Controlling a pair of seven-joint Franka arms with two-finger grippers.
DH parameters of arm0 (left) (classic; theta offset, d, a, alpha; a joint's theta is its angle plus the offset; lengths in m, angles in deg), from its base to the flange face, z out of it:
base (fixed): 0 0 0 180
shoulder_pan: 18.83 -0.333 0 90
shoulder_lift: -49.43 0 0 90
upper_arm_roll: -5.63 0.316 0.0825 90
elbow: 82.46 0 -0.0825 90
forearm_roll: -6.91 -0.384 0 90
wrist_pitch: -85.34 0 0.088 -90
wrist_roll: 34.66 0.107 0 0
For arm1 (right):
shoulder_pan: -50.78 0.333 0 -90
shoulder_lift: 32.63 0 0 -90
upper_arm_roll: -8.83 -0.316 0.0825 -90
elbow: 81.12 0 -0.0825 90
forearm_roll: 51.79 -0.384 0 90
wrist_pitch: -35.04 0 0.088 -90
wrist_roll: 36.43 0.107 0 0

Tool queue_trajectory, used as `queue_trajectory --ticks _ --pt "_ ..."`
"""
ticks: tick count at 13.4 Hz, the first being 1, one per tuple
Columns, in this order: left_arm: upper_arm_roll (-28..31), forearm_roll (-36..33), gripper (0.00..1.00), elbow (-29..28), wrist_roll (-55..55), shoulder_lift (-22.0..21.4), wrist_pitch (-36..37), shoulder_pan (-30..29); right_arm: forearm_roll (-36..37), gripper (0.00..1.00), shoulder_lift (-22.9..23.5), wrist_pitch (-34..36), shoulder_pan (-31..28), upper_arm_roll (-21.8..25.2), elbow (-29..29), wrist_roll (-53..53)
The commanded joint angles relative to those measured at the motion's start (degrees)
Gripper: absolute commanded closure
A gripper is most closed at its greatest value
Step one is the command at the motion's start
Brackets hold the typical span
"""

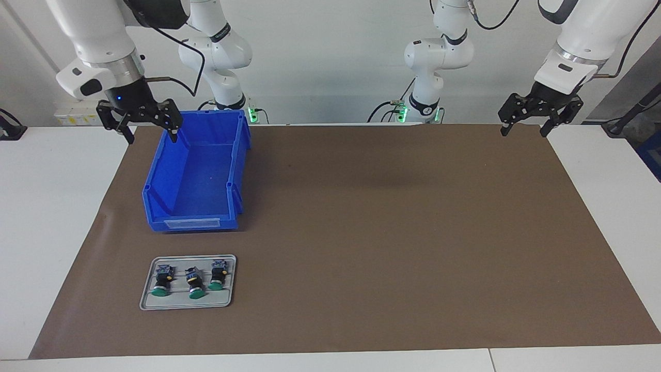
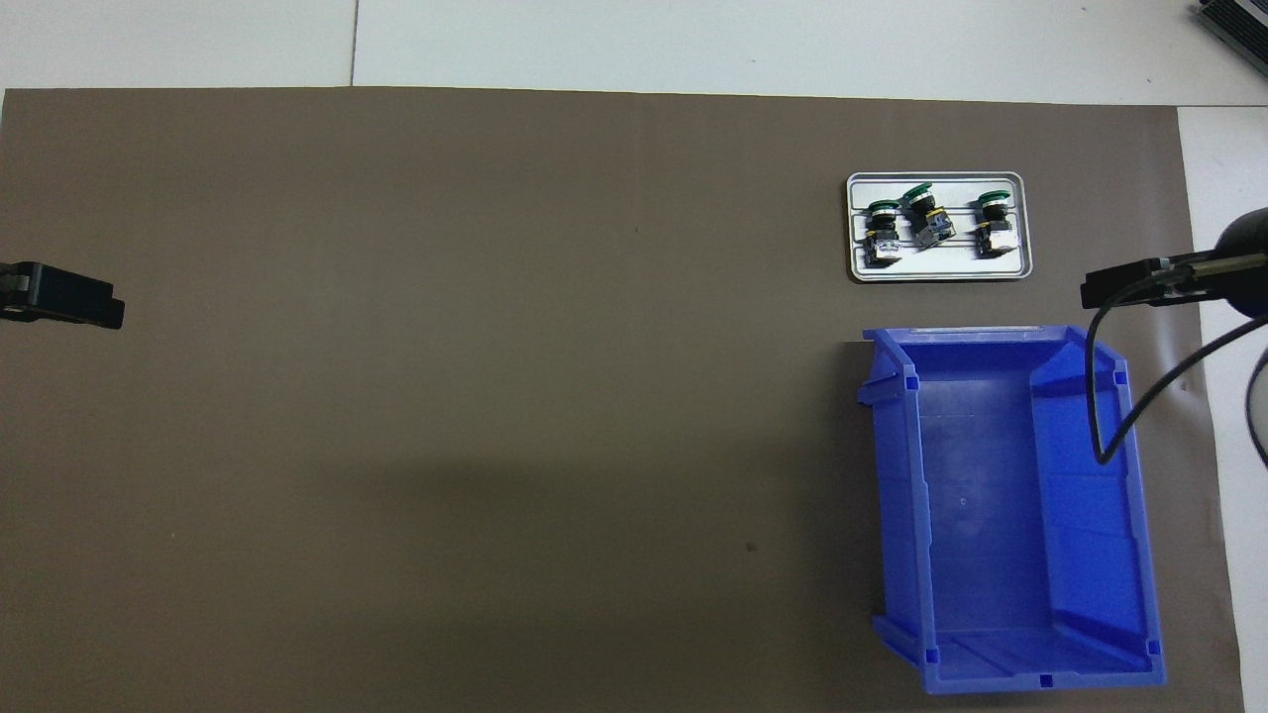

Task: Place and press button with both arms
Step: 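Reach the right gripper toward the metal tray of green-capped parts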

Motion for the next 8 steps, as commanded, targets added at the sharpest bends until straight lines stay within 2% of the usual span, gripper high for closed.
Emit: queue_trajectory --ticks 1,5,8 --pt "-0.5 0.7 0.00 -2.2 -0.2 -1.8 -0.7 -0.9 -1.2 0.00 7.9 -8.3 -1.6 -0.2 2.5 -6.0" --pt "-0.5 0.7 0.00 -2.2 -0.2 -1.8 -0.7 -0.9 -0.7 0.00 19.6 -24.6 -1.5 -0.2 3.0 -7.0" --pt "-0.5 0.7 0.00 -2.2 -0.2 -1.8 -0.7 -0.9 -0.9 0.00 24.9 -32.8 -1.0 -0.3 2.9 -9.9"
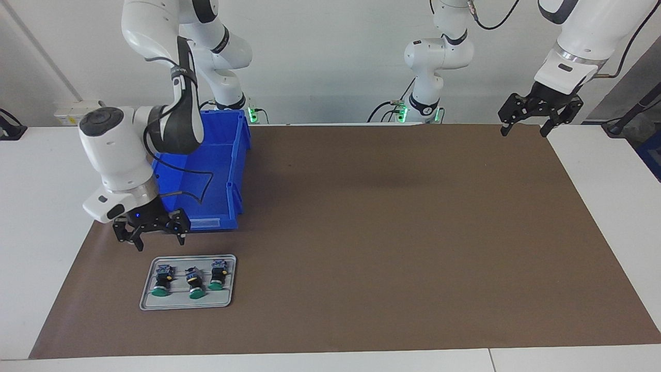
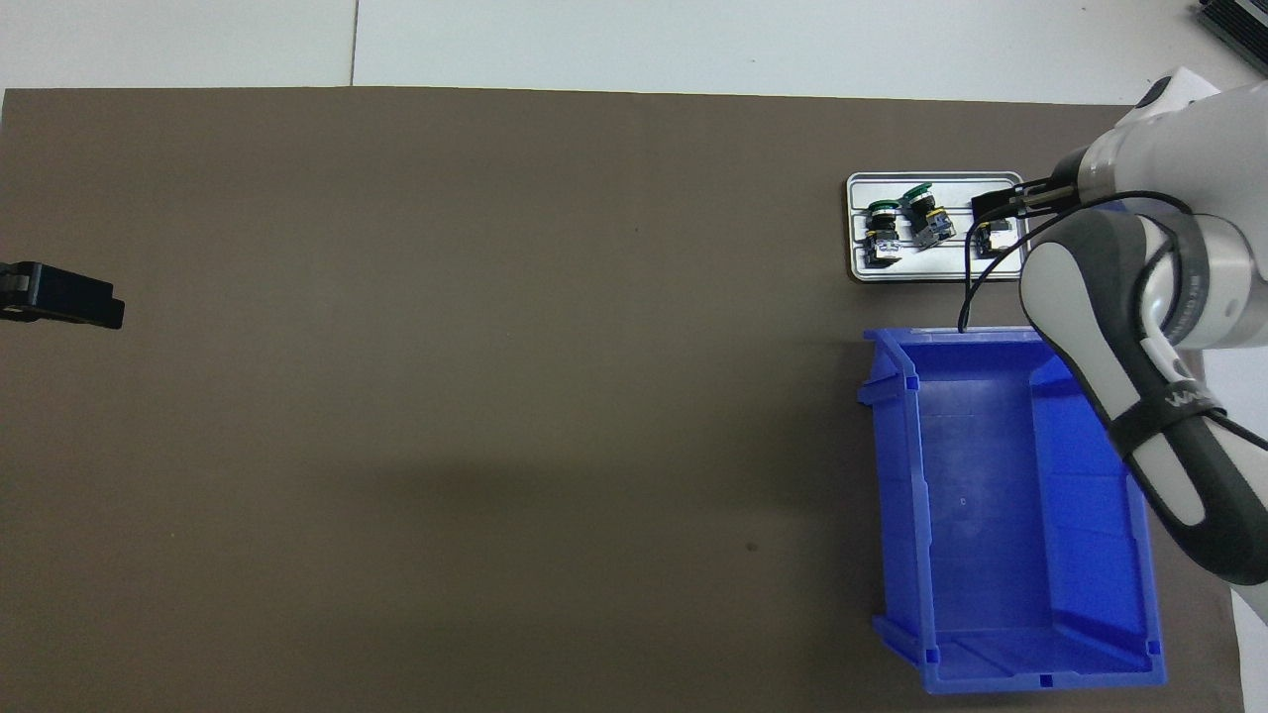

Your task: Place and press button with both arms

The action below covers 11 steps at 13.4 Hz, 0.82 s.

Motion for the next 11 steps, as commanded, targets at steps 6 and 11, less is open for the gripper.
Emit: queue_trajectory --ticks 6,11 --pt "-0.5 0.7 0.00 -2.2 -0.2 -1.8 -0.7 -0.9 -1.5 0.00 9.2 -8.8 0.0 -0.9 0.4 -8.3" --pt "-0.5 0.7 0.00 -2.2 -0.2 -1.8 -0.7 -0.9 -1.8 0.09 10.8 -11.5 -0.2 -1.9 0.3 -8.4"
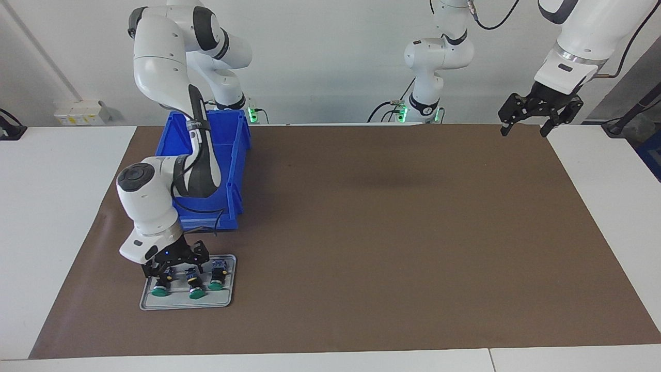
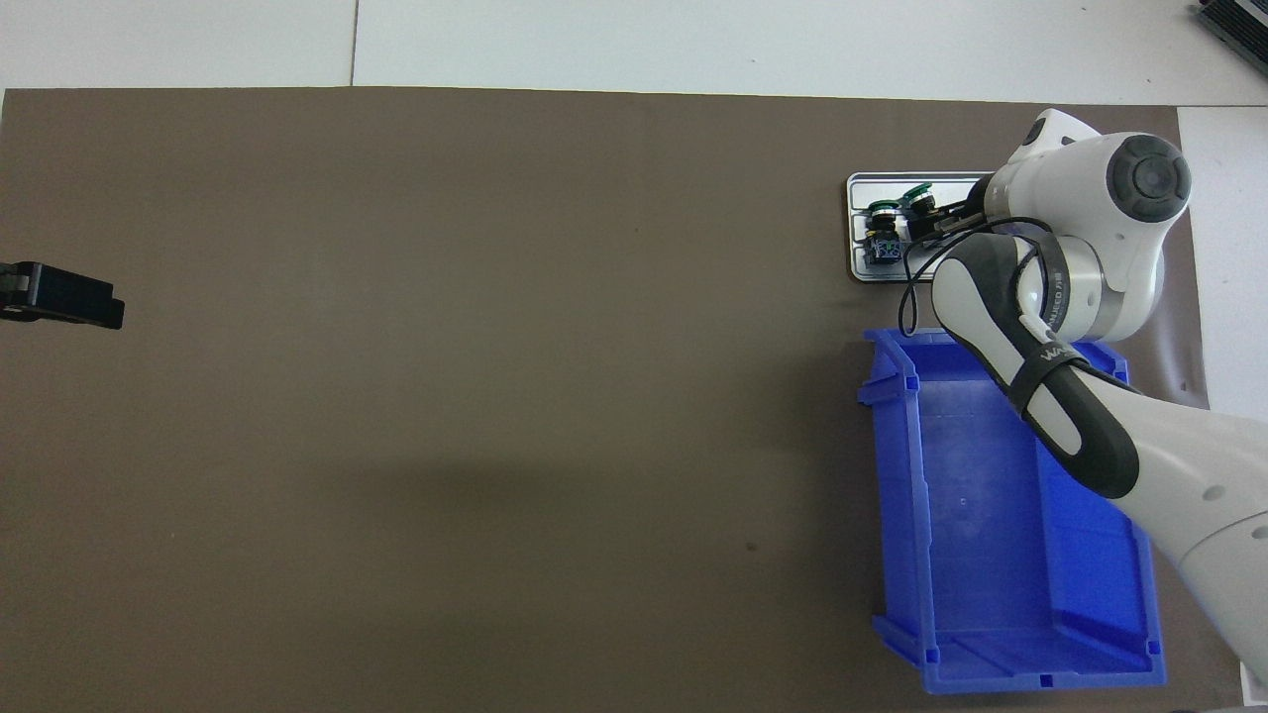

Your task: Place and press button with both arms

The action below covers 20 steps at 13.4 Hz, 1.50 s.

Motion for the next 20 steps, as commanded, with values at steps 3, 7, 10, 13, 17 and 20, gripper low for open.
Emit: queue_trajectory --ticks 3,7,10,13,17,20 --pt "-0.5 0.7 0.00 -2.2 -0.2 -1.8 -0.7 -0.9 -2.9 0.16 0.8 -1.6 -1.4 -2.0 -0.4 -2.8" --pt "-0.5 0.7 0.00 -2.2 -0.2 -1.8 -0.7 -0.9 -7.6 1.00 0.9 -1.2 -2.1 -1.9 -0.7 -6.8" --pt "-0.4 0.7 0.00 -2.2 -0.2 -1.8 -0.7 -0.9 -7.6 1.00 0.7 -0.9 -1.8 -1.9 -0.3 -5.6" --pt "-0.5 0.7 0.00 -2.2 -0.2 -1.9 -0.7 -0.9 -6.5 1.00 -0.1 3.1 -0.8 -1.5 2.0 4.2" --pt "-0.5 0.7 0.00 -2.2 -0.2 -1.8 -0.7 -0.9 2.0 1.00 -0.9 18.8 3.7 -1.2 12.6 27.8" --pt "-0.5 0.7 0.00 -2.1 -0.2 -1.8 -0.7 -0.9 4.2 1.00 -1.1 23.0 9.4 -1.1 14.2 52.3"
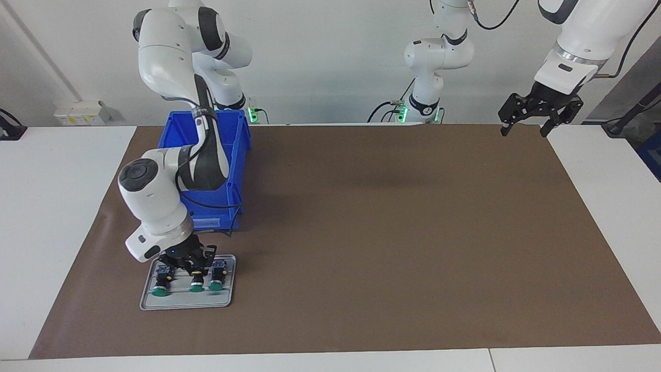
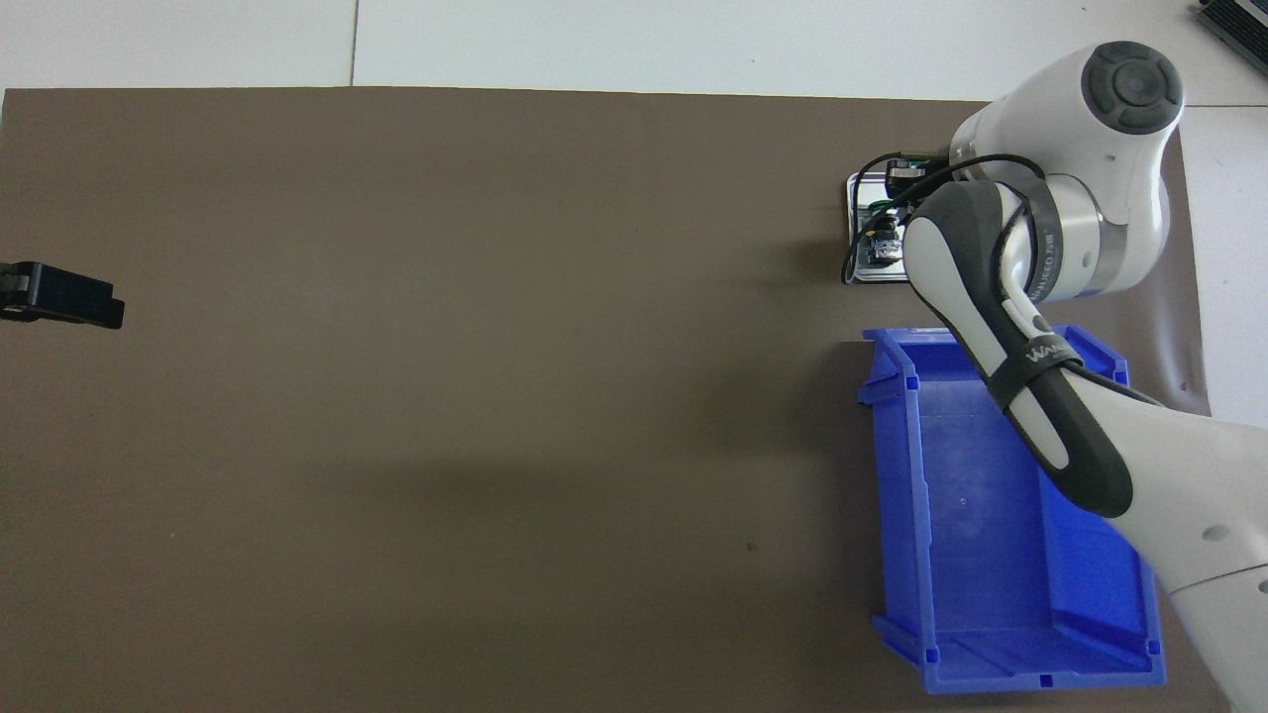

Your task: Place and press button with both arms

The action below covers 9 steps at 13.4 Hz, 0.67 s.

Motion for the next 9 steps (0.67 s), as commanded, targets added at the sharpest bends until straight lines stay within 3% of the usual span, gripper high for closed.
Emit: queue_trajectory --ticks 1,6,9 --pt "-0.5 0.7 0.00 -2.2 -0.2 -1.8 -0.7 -0.9 3.0 1.00 0.5 1.8 5.1 0.0 1.1 21.3" --pt "-0.5 0.7 0.00 -2.2 -0.2 -1.8 -0.7 -0.9 4.5 1.00 -2.1 5.0 15.7 -0.8 -1.2 61.9" --pt "-0.5 0.7 0.00 -2.2 -0.2 -1.8 -0.7 -0.9 4.2 1.00 -1.2 3.7 23.3 -0.8 -2.2 86.4"
